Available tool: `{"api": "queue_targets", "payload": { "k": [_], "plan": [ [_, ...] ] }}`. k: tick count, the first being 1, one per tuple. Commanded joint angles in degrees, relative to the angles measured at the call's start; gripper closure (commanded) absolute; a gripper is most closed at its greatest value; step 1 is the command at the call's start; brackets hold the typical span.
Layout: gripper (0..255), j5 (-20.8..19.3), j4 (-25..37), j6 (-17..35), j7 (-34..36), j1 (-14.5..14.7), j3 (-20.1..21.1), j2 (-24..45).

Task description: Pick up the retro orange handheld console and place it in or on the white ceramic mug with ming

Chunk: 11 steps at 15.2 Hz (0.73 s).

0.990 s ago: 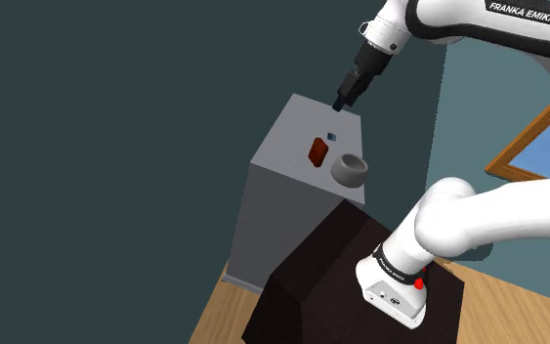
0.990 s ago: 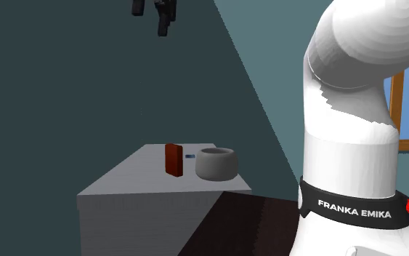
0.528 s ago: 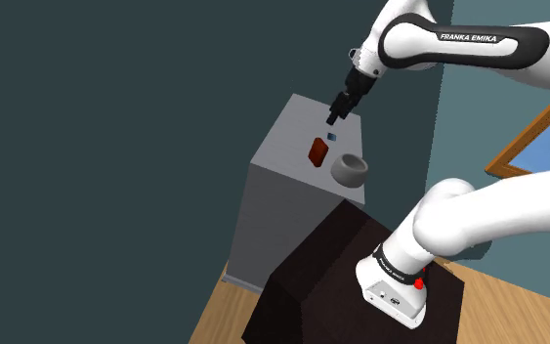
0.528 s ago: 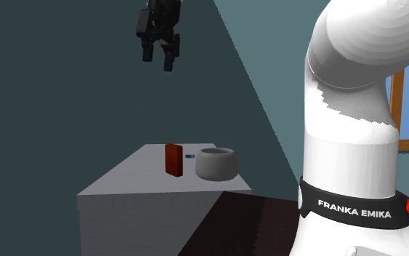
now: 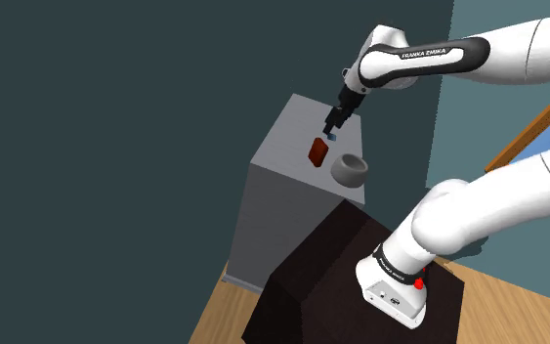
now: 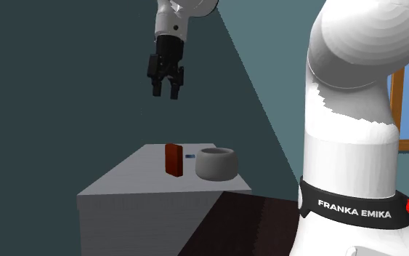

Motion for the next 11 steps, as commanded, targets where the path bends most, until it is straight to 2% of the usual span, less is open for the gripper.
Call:
{"api": "queue_targets", "payload": {
  "k": [1, 6, 11],
  "plan": [
    [0, -0.19, -0.15, 3.09, -1.68, -0.44, -1.67, 2.99],
    [0, 1.4, 1.77, 10.26, -6.73, -0.84, -5.97, 12.54],
    [0, 6.34, 5.43, 16.37, -13.48, -1.28, -9.48, 23.31]
  ]
}}
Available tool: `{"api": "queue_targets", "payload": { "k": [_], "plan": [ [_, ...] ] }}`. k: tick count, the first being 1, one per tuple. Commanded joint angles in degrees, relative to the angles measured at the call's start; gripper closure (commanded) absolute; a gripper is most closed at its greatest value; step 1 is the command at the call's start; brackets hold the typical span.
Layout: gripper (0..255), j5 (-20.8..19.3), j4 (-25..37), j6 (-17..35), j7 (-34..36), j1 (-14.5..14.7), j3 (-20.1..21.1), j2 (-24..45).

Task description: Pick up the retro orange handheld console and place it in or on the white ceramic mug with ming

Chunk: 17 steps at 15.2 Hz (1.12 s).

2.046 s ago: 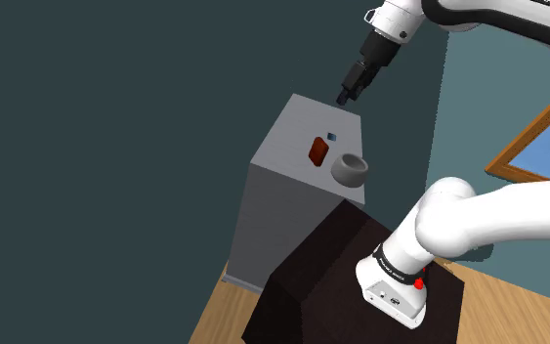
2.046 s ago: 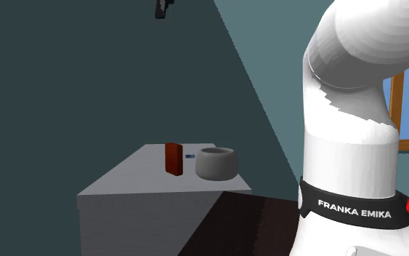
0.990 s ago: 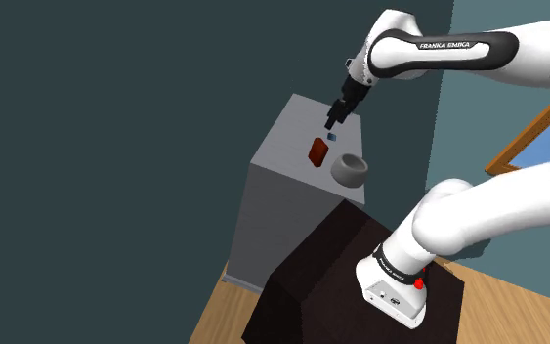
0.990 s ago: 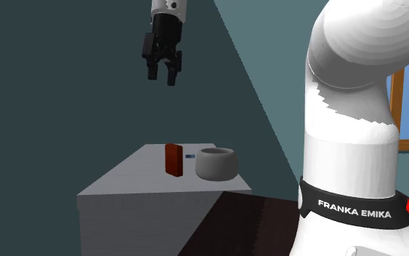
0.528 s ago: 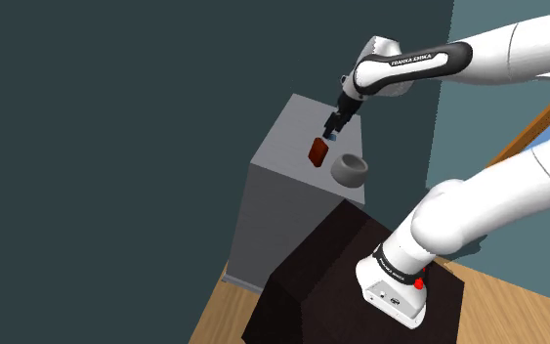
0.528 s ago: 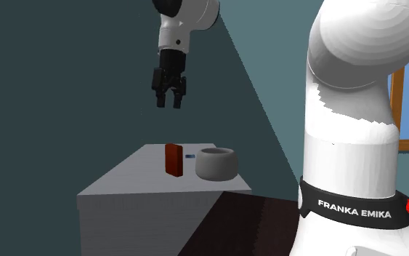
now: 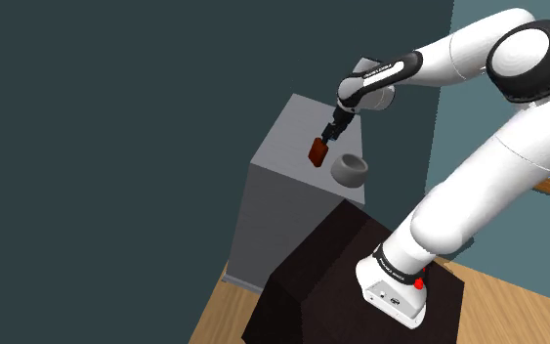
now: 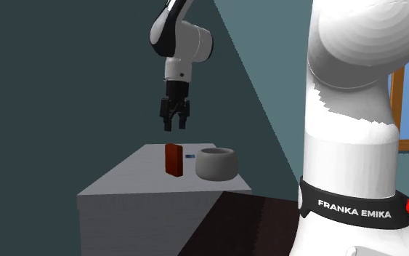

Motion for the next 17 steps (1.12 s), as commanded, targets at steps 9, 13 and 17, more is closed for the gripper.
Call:
{"api": "queue_targets", "payload": {
  "k": [9, 13, 17],
  "plan": [
    [0, 12.05, 7.64, 7.34, -12.34, -4.01, -0.59, 17.54],
    [0, 14.67, 7.79, 9.74, -14.16, -4.95, 0.7, 20.46],
    [0, 15.69, 7.91, 10.66, -14.88, -5.39, 1.3, 21.63]
  ]
}}
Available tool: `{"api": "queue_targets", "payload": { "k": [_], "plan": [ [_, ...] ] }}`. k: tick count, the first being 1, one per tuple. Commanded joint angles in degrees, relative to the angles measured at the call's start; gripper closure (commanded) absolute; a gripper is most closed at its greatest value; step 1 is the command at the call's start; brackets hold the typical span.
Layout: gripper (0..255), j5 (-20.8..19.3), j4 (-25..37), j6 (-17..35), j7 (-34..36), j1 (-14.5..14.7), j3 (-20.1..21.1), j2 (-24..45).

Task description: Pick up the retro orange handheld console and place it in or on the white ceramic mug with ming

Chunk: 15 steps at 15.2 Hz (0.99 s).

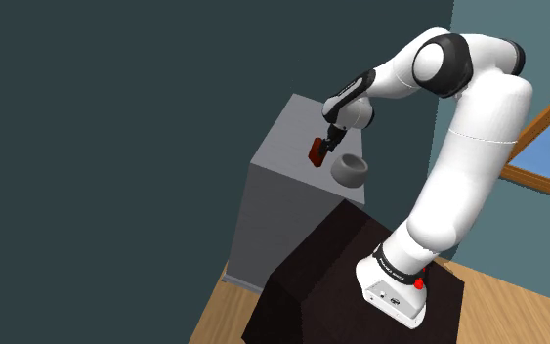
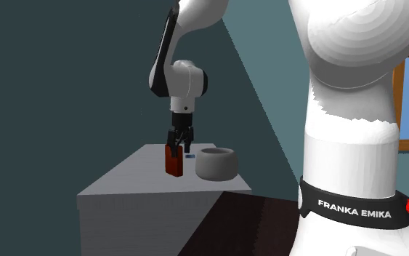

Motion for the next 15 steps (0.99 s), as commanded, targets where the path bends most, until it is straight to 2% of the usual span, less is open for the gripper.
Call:
{"api": "queue_targets", "payload": {
  "k": [1, 5, 6, 15],
  "plan": [
    [0, 0.11, 0.03, 0.09, -0.08, -0.05, 0.06, 0.11],
    [0, 0.1, 0.03, 0.08, -0.07, -0.05, 0.05, 0.11],
    [255, 0.1, 0.03, 0.08, -0.07, -0.05, 0.05, 0.11],
    [255, 0.11, 0.03, 0.09, -0.08, -0.05, 0.06, 0.11]
  ]
}}
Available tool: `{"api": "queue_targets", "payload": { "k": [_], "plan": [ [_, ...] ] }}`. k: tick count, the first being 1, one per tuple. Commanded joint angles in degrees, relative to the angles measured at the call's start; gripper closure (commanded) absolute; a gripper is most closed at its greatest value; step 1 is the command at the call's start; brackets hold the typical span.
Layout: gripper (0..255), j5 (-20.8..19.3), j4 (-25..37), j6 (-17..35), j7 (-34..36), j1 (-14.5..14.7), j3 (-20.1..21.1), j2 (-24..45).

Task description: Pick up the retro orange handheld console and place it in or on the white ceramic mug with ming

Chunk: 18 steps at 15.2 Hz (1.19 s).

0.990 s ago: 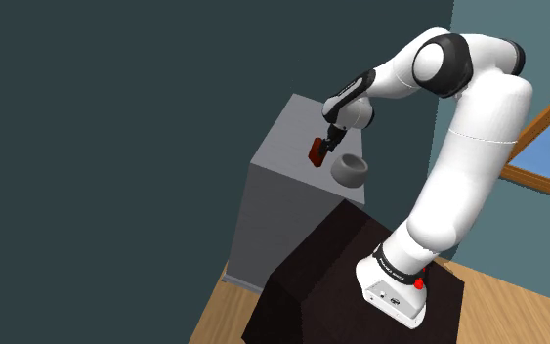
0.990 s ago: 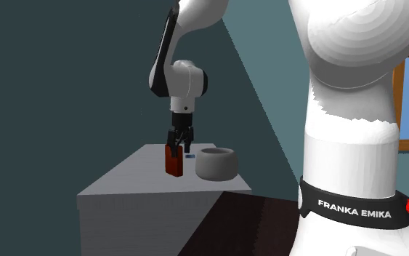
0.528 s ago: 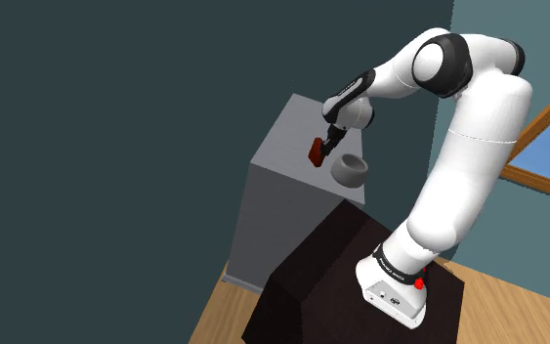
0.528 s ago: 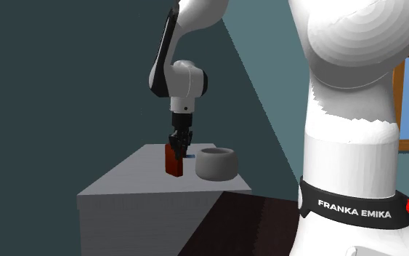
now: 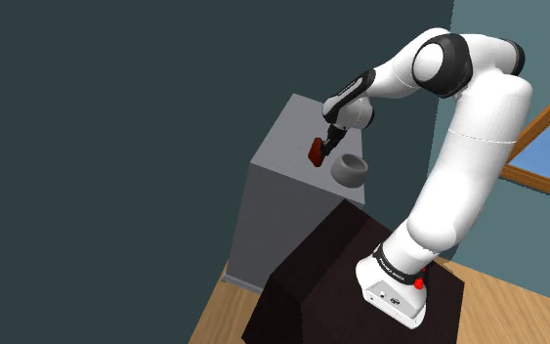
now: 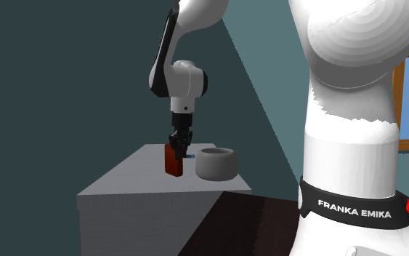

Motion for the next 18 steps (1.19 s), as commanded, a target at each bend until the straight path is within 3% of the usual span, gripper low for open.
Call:
{"api": "queue_targets", "payload": {
  "k": [1, 18],
  "plan": [
    [255, -0.63, -0.02, -0.59, 0.45, 0.27, -0.36, -0.65],
    [255, -10.25, 2.07, -11.91, 7.29, 3.01, -4.06, -11.41]
  ]
}}
